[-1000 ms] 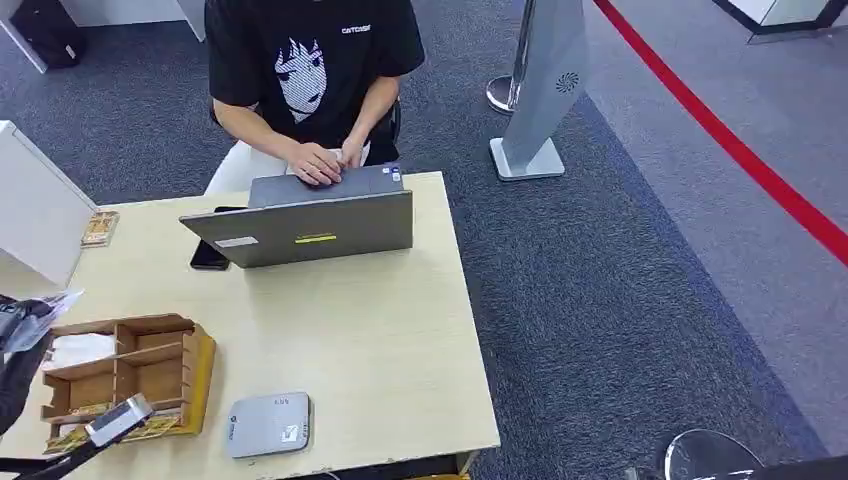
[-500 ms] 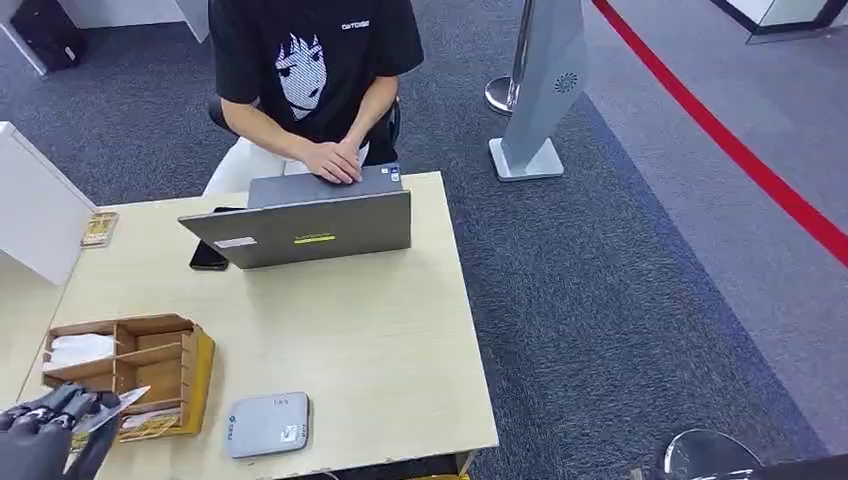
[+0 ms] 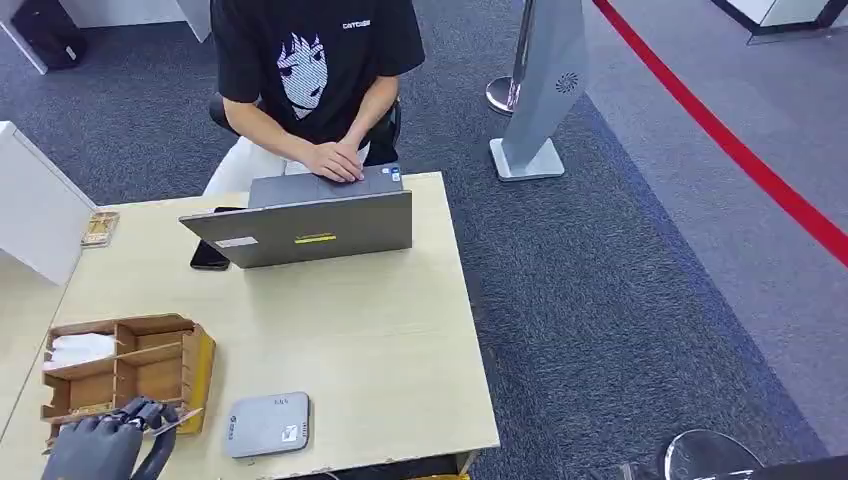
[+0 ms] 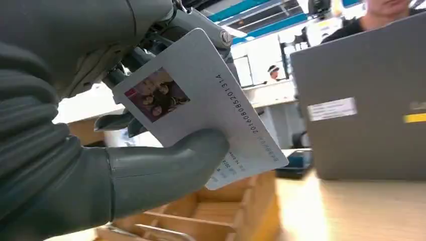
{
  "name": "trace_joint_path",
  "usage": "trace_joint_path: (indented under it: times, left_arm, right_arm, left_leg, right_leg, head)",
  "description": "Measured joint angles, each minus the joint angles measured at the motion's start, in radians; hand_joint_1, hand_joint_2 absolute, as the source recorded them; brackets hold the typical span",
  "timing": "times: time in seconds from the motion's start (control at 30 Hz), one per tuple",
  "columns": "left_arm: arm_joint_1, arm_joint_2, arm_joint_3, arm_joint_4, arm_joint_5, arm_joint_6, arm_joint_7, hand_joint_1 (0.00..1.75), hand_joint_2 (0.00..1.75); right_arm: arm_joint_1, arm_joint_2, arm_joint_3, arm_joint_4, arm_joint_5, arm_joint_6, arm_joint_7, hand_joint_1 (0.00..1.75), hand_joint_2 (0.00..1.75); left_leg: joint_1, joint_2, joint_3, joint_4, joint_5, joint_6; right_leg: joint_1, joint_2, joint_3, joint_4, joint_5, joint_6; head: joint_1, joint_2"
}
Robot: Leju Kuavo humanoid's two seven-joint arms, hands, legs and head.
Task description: Pass the card to the sensor for recognition and then transmit it.
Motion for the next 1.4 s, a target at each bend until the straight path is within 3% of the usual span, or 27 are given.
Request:
trace_joint_path:
  times: [0.1, 0.2, 0.3, 1.4]
  left_arm:
    - [-0.037, 0.000, -0.041, 0.019, 0.004, -0.002, 0.002, 1.75, 1.75]
    - [-0.067, 0.000, -0.084, 0.034, -0.010, 0.018, 0.011, 1.75, 1.75]
    - [-0.096, 0.000, -0.104, 0.035, -0.006, -0.008, 0.020, 1.75, 1.75]
    - [-0.118, 0.055, -0.256, 0.201, 0.070, -0.042, 0.137, 1.75, 1.75]
  right_arm:
    - [-0.004, 0.000, 0.000, 0.006, 0.014, 0.005, -0.006, 0.00, 1.75]
    - [-0.019, 0.000, 0.000, 0.011, 0.009, 0.031, -0.054, 0.00, 1.75]
    - [-0.055, 0.000, 0.001, 0.017, 0.013, 0.031, -0.052, 0.00, 1.75]
    - [-0.098, 0.000, 0.002, 0.051, 0.050, 0.069, -0.051, 0.00, 1.75]
  left_leg:
    - [0.000, 0.000, 0.000, 0.000, 0.000, 0.000]
    - [0.000, 0.000, 0.000, 0.000, 0.000, 0.000]
    - [0.000, 0.001, 0.001, 0.000, 0.000, 0.000]
    - [0.000, 0.000, 0.000, 0.000, 0.000, 0.000]
  right_leg:
    - [0.000, 0.000, 0.000, 0.000, 0.000, 0.000]
    - [0.000, 0.000, 0.000, 0.000, 0.000, 0.000]
    - [0.000, 0.001, 0.001, 0.000, 0.001, 0.000]
    - [0.000, 0.001, 0.000, 0.000, 0.000, 0.000]
  head:
    - [0.000, 0.000]
    - [0.000, 0.000]
    - [0.000, 0.000]
    - [0.000, 0.000]
